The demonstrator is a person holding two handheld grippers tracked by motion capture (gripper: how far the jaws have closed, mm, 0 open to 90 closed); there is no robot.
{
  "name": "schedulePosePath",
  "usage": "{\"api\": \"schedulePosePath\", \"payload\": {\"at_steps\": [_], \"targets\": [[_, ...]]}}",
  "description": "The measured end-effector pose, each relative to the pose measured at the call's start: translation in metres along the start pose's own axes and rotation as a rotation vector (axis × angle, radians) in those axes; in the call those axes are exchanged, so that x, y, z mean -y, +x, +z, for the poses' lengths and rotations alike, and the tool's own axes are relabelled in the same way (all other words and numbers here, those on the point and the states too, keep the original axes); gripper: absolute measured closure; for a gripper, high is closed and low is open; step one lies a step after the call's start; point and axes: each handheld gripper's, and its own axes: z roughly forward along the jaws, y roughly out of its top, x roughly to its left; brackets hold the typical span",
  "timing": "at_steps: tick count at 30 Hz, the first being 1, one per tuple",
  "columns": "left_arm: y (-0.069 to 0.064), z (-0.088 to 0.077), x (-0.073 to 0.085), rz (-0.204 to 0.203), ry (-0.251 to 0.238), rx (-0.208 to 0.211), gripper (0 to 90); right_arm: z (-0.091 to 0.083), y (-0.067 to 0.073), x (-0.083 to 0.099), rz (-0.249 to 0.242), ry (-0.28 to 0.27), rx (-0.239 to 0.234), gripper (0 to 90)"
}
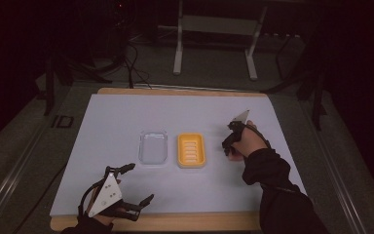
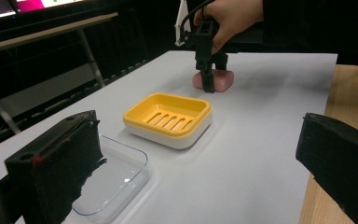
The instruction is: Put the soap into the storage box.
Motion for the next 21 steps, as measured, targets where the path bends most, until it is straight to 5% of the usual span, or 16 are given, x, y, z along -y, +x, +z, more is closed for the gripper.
{"api": "schedulePosePath", "payload": {"at_steps": [10, 21], "targets": [[0.0, 0.0, 0.0, 0.0, 0.001, 0.0, 0.6, -0.008, -0.003, 0.003, 0.08, 0.009, -0.019, 37.7], [0.0, 0.001, 0.0, 0.001, 0.001, 0.001, 0.6, -0.046, -0.003, 0.01, 0.119, -0.041, -0.038, 37.7]]}}
